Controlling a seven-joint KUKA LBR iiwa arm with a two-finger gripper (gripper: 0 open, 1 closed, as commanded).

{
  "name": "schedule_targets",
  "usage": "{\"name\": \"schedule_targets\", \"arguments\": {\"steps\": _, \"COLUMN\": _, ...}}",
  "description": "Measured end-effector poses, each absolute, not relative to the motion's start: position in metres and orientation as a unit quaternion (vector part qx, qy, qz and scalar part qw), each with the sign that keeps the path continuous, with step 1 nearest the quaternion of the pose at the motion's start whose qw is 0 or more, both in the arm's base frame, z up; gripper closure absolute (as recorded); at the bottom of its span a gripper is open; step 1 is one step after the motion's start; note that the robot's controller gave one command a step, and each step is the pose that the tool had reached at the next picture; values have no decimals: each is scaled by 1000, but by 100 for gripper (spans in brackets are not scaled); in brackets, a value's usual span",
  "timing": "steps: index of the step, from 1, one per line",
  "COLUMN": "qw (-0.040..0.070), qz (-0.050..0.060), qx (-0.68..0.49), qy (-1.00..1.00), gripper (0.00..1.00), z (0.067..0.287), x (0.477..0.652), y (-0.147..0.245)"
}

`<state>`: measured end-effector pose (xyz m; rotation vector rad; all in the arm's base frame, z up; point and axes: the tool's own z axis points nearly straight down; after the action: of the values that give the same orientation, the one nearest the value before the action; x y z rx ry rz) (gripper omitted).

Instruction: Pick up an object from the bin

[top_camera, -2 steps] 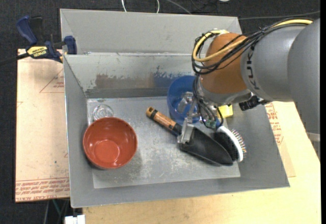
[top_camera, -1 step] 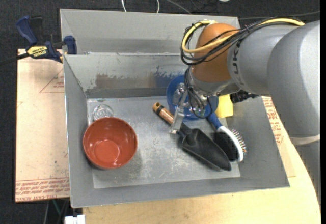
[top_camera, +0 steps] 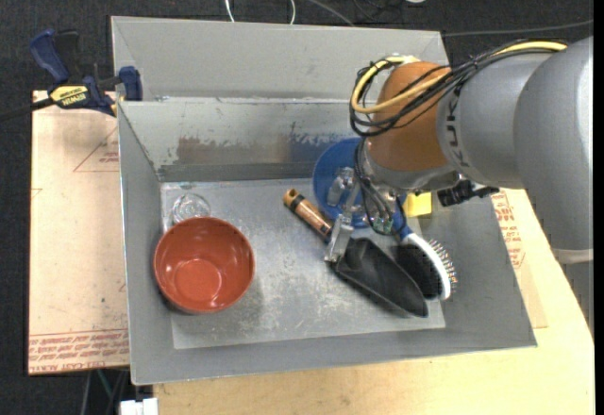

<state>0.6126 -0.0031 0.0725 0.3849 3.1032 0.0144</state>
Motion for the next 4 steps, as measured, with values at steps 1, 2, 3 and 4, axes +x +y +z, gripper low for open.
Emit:
{"name": "schedule_targets", "arguments": {"steps": 1, "qw": 3, "qz": 4, "qx": 126, "qy": 992, "gripper": 0, "z": 76, "x": 607, "y": -2}}
{"name": "schedule_targets", "arguments": {"steps": 2, "qw": -1, "qz": 7, "qx": -49, "qy": 999, "gripper": 0, "z": 71, "x": 629, "y": -15}}
{"name": "schedule_targets", "arguments": {"steps": 3, "qw": 5, "qz": 6, "qx": 112, "qy": 994, "gripper": 0, "z": 86, "x": 618, "y": -7}}
{"name": "schedule_targets", "arguments": {"steps": 4, "qw": 2, "qz": 8, "qx": -11, "qy": 1000, "gripper": 0, "z": 85, "x": 625, "y": -26}}
